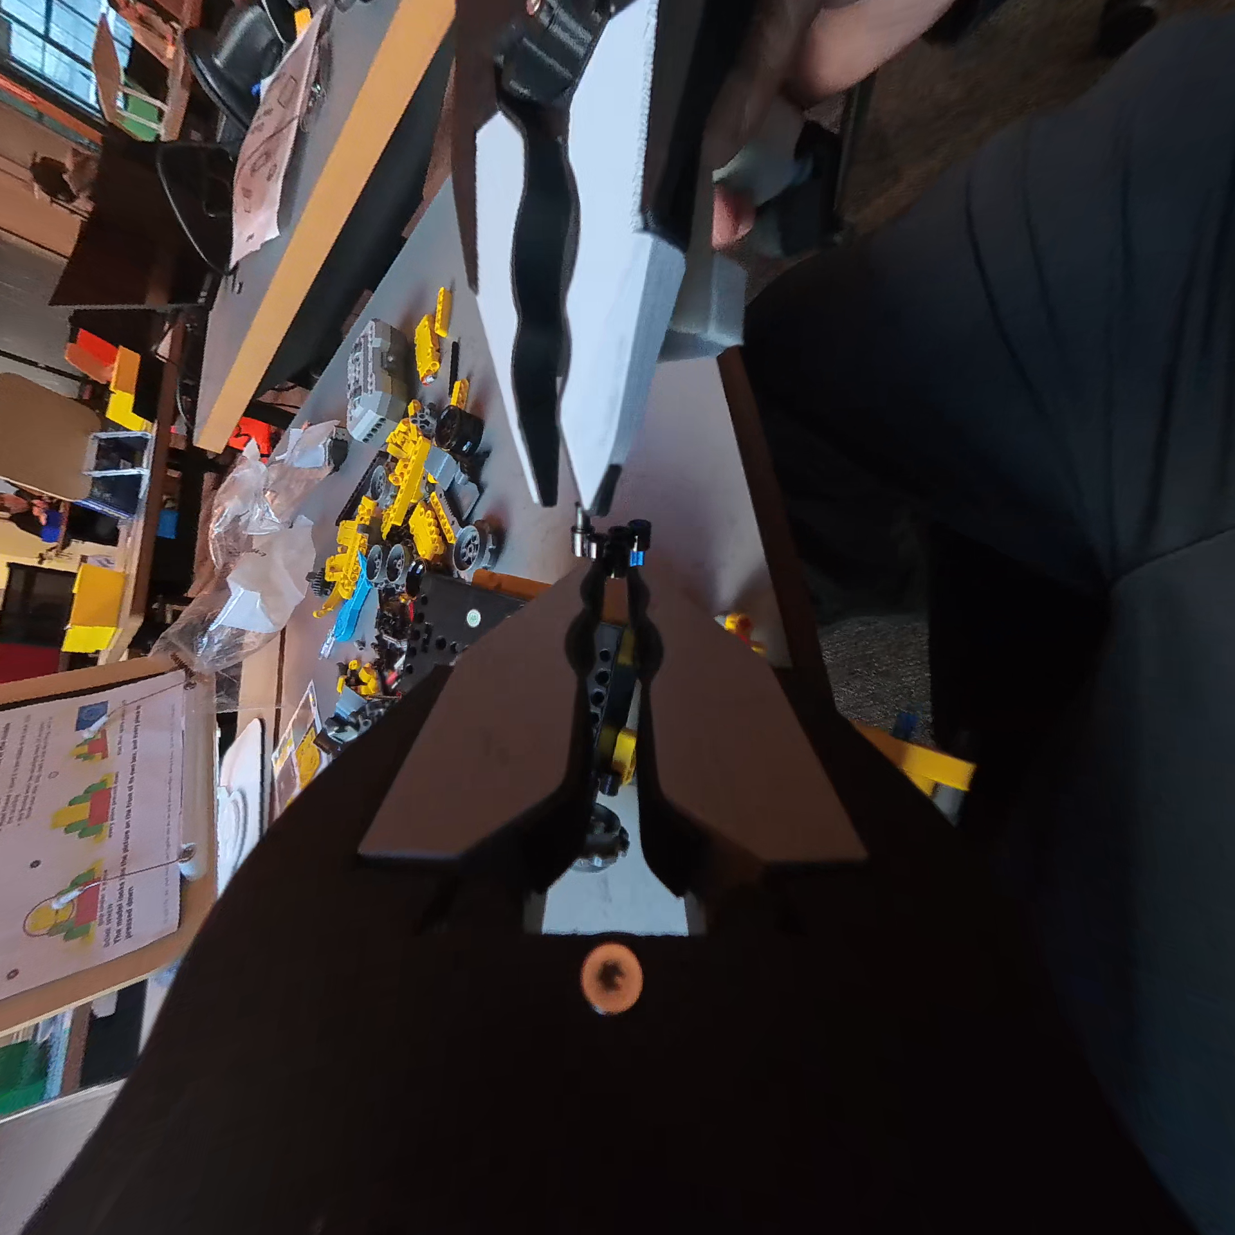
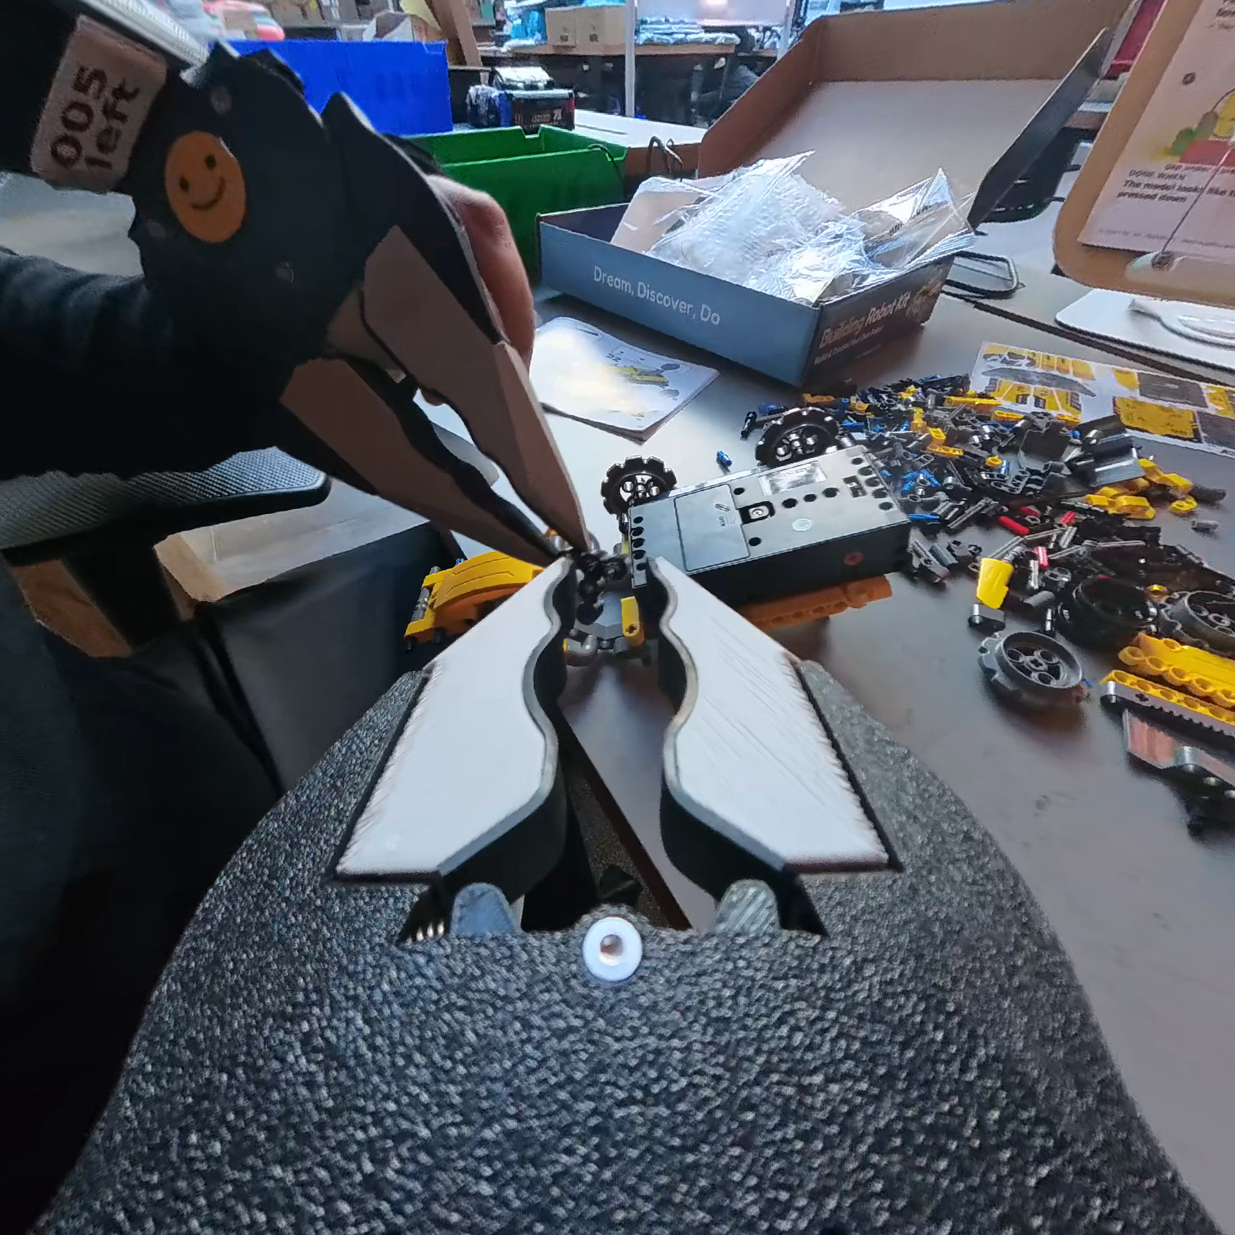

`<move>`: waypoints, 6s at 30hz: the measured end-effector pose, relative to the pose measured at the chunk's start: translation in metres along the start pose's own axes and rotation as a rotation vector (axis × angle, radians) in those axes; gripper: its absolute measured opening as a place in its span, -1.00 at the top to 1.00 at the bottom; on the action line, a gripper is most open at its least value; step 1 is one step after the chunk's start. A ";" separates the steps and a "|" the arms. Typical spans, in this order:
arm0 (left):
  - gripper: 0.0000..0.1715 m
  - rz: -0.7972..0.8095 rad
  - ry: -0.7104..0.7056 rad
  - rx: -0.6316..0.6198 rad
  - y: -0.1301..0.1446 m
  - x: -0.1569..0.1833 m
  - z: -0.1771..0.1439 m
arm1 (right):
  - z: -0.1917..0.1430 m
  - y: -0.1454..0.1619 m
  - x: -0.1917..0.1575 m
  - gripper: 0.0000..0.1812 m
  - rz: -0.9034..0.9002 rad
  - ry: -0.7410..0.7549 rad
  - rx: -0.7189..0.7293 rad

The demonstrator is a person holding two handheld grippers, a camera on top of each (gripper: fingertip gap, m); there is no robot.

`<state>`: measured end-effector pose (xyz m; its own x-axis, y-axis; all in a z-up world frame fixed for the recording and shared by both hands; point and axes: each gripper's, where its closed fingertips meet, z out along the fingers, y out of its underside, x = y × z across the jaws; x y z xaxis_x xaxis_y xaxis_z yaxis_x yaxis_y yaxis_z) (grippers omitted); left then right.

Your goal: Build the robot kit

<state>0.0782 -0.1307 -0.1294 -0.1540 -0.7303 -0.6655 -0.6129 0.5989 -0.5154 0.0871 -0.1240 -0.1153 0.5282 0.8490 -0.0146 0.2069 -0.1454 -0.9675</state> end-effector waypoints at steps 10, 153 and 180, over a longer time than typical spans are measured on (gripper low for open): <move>0.97 0.074 -0.065 -0.035 0.004 -0.001 0.002 | 0.011 0.008 0.004 0.94 0.042 -0.007 -0.058; 0.77 -0.894 0.285 0.134 0.091 -0.028 0.022 | 0.034 0.020 0.035 0.94 0.017 0.113 -0.009; 0.77 -0.867 0.206 0.096 0.094 -0.029 0.020 | 0.039 0.020 0.037 0.95 -0.102 0.106 -0.133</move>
<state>0.0399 -0.0468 -0.1696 0.1911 -0.9779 0.0843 -0.5125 -0.1727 -0.8412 0.0789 -0.0763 -0.1453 0.5814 0.8054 0.1154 0.3674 -0.1333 -0.9205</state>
